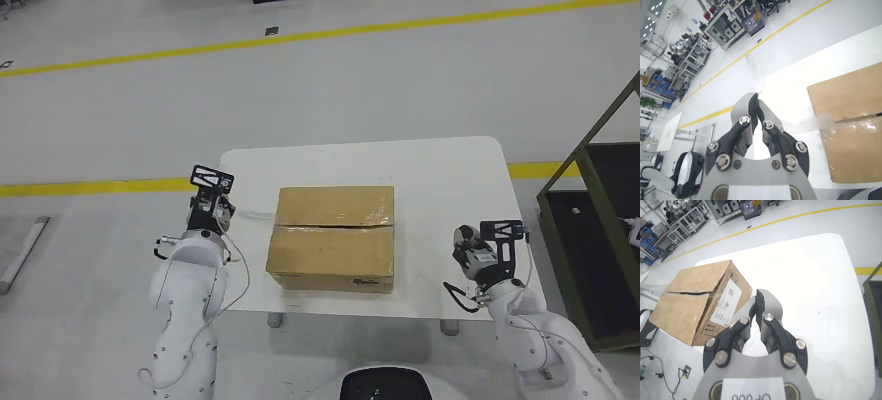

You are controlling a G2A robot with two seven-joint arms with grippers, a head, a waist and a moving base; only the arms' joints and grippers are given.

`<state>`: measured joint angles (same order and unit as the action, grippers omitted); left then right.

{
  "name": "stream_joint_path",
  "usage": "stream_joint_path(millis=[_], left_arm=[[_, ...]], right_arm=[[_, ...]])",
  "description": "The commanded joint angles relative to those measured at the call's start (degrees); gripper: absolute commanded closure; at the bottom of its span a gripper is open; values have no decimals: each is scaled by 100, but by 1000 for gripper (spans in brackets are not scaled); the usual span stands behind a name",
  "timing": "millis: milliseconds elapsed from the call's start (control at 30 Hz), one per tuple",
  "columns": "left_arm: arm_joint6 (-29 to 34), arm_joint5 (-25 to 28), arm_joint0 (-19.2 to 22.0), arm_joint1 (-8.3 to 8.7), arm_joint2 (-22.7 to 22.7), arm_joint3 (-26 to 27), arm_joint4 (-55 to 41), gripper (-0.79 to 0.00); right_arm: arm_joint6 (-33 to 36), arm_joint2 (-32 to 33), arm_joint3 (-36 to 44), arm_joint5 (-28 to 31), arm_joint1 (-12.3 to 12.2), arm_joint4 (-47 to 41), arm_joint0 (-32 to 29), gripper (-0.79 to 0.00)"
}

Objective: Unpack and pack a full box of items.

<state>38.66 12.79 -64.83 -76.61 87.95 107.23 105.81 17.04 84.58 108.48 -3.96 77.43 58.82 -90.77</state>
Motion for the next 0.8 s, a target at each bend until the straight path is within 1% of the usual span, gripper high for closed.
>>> stream_joint_path(millis=[0, 167, 467, 633, 667, 767], left_arm=[[-36, -85, 31, 5, 49, -64, 25, 0], [-167, -98, 137, 29, 132, -314, 123, 0], [-310, -332, 187, 58, 273, -657, 270, 0], [-316, -450, 179, 60, 290, -720, 222, -3], [-324, -453, 174, 61, 288, -729, 230, -25], [-332, -513, 154, 68, 315, -773, 258, -22]], right_arm=[[5, -18, -15, 4, -1, -6, 8, 0], [14, -35, -34, -2, -7, 0, 20, 0], [24, -30, -74, -25, -21, 25, 32, 0], [38, -34, -74, -50, -28, 57, 31, 0], [41, -36, -77, -47, -30, 60, 34, 0], [44, -36, -84, -61, -34, 69, 40, 0]])
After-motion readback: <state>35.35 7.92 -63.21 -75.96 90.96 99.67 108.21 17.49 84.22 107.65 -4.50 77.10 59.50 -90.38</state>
